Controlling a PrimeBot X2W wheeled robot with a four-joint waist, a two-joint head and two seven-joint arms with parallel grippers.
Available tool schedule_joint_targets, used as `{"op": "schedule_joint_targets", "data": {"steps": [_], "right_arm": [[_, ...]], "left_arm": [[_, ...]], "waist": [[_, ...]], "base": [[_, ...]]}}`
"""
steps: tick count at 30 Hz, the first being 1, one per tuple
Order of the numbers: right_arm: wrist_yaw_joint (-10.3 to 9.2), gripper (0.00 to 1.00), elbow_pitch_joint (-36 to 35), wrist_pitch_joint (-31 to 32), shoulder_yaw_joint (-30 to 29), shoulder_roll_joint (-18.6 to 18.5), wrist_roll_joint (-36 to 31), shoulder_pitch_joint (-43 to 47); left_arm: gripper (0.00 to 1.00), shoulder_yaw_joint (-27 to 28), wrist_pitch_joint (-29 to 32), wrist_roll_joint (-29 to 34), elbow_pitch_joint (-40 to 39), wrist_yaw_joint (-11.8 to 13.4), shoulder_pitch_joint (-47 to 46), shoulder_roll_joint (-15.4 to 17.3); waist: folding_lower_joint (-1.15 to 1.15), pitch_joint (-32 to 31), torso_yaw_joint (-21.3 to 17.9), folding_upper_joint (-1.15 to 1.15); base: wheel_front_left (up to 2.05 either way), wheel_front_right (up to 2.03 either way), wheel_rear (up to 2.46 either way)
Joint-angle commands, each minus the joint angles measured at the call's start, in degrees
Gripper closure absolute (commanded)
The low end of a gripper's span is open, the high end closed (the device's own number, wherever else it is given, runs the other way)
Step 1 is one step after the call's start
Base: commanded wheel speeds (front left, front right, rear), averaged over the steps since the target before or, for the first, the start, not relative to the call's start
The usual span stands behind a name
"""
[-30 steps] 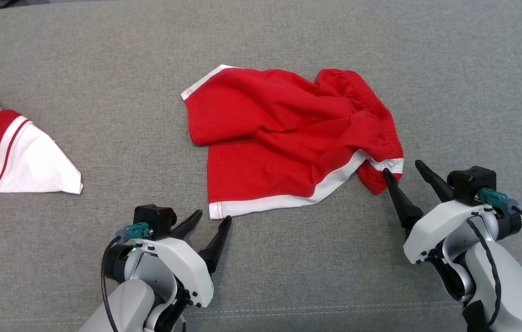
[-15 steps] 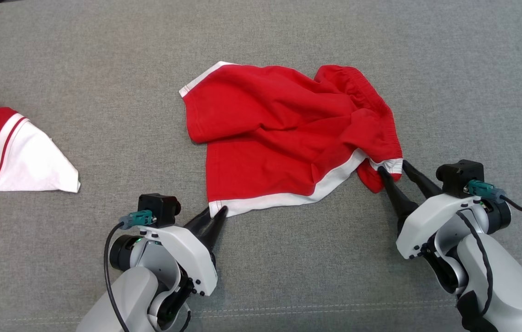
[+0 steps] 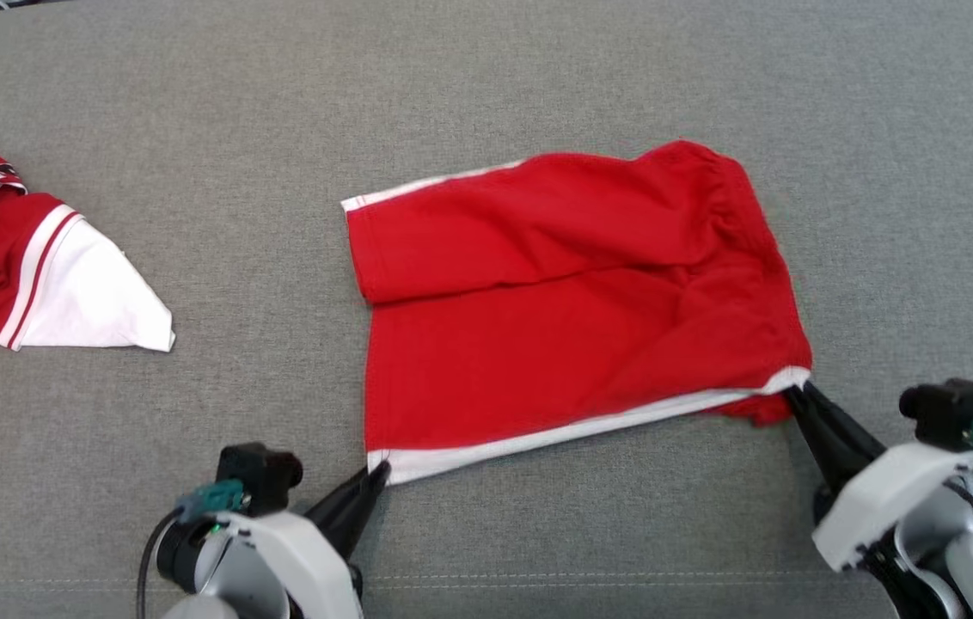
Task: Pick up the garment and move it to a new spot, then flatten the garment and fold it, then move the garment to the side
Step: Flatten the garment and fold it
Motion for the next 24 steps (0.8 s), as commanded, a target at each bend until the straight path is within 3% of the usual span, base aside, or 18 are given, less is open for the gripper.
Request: {"op": "schedule_joint_targets", "data": {"steps": [1, 6, 8, 10, 11, 14, 17, 19, 21, 24], "right_arm": [[0.24, 1.0, -6.39, 2.9, -1.04, -2.42, 2.15, 5.73], [0.24, 1.0, -21.58, 13.25, -10.22, -4.3, 5.16, 17.01], [0.24, 1.0, -26.33, 18.85, -12.17, -3.56, 6.64, 16.82], [0.24, 1.0, -27.57, 22.32, -12.04, -3.64, 7.07, 14.87], [0.24, 1.0, -27.48, 28.77, -10.4, -2.88, 9.62, 6.27], [0.24, 1.0, -19.6, 35.11, -7.18, -1.71, 9.76, -14.88], [0.24, 1.0, -6.79, 31.0, -6.48, 1.98, 5.76, -37.22], [0.24, 1.0, 1.27, 25.93, -6.0, 4.46, 2.4, -48.75], [0.24, 1.0, 7.24, 21.45, -3.69, 5.22, -1.32, -56.79], [0.24, 1.0, 13.36, 17.83, -0.67, 5.57, -2.81, -62.53]], "left_arm": [[1.0, 2.29, 0.99, -0.28, -6.59, 1.36, 2.76, 3.72], [1.0, 5.08, 5.4, -3.58, -23.03, 3.7, 9.8, 10.45], [1.0, 6.31, 8.46, -5.12, -26.33, 2.52, 8.01, 13.25], [1.0, 7.15, 10.25, -6.77, -26.98, 1.37, 5.69, 13.97], [1.0, 9.51, 14.79, -11.55, -25.51, -1.27, -1.44, 14.97], [1.0, 15.63, 21.62, -20.28, -16.3, -2.27, -17.27, 15.02], [1.0, 21.51, 23.68, -23.28, -4.36, 0.82, -36.11, 14.24], [1.0, 22.33, 22.12, -20.05, 1.48, 1.11, -47.07, 15.38], [1.0, 21.86, 18.52, -15.85, 5.5, -0.2, -55.53, 15.91], [1.0, 19.84, 14.35, -11.08, 8.79, -2.63, -61.98, 15.87]], "waist": [[0.0, -0.06, 0.37, 0.0], [0.0, 1.14, 1.12, 0.0], [0.0, 1.61, 1.24, 0.0], [0.0, 1.81, 1.23, 0.0], [0.0, 2.05, 0.53, 0.0], [0.0, 2.01, -1.18, 0.0], [0.0, 1.06, -2.87, 0.0], [0.0, 0.4, -3.91, 0.0], [0.0, 0.04, -4.41, 0.0], [0.0, 1.23, -4.15, 0.0]], "base": [[0.0, 0.0, 0.0], [0.0, 0.0, 0.0], [0.0, 0.0, 0.0], [0.0, 0.0, 0.0], [0.0, 0.0, 0.0], [0.0, 0.0, 0.0], [0.0, 0.0, 0.0], [0.0, 0.0, 0.0], [0.0, 0.0, 0.0], [0.0, 0.0, 0.0]]}}
